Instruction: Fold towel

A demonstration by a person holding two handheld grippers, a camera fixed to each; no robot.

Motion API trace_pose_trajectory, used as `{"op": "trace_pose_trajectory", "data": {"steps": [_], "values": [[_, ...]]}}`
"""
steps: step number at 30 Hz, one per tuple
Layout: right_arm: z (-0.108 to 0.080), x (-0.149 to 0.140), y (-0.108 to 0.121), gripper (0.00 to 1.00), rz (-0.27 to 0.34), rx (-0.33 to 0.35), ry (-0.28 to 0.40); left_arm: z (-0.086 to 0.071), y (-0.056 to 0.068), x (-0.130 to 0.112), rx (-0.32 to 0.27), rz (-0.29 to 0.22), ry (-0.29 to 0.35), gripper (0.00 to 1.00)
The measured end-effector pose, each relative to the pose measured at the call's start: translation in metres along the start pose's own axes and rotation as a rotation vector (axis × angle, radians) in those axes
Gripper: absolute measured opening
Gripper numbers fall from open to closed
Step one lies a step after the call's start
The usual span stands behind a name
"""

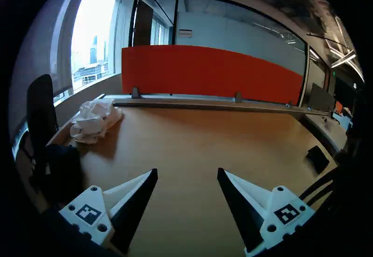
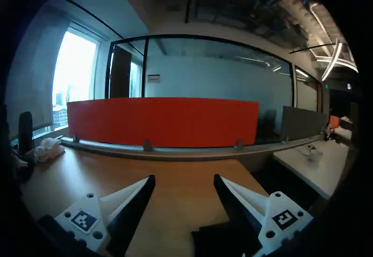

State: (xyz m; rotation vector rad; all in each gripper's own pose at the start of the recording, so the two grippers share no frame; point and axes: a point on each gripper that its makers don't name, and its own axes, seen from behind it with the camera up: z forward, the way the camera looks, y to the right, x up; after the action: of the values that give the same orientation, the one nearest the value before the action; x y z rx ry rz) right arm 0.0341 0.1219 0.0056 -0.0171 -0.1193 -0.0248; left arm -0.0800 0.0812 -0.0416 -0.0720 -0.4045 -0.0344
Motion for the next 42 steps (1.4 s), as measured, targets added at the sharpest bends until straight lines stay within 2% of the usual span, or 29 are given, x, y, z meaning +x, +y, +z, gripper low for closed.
{"op": "trace_pose_trajectory", "data": {"steps": [14, 26, 33, 38, 42], "values": [[0.013, 0.021, -0.056, 0.97, -0.009, 0.048, 0.02, 0.005, -0.013, 0.048, 0.004, -0.025, 0.125, 0.95], [0.014, 0.037, -0.091, 0.97, 0.008, 0.044, 0.04, 0.008, -0.019, 0.083, 0.022, -0.013, 0.231, 0.95], [0.014, 0.041, -0.117, 0.97, 0.006, 0.052, 0.042, 0.001, -0.022, 0.105, 0.039, 0.007, 0.309, 0.95], [0.013, 0.043, -0.125, 0.97, 0.002, 0.049, 0.039, -0.002, -0.02, 0.117, 0.043, 0.042, 0.354, 0.95], [0.011, 0.045, -0.126, 0.97, 0.004, 0.045, 0.034, -0.001, -0.02, 0.118, 0.048, 0.027, 0.372, 0.95]]}}
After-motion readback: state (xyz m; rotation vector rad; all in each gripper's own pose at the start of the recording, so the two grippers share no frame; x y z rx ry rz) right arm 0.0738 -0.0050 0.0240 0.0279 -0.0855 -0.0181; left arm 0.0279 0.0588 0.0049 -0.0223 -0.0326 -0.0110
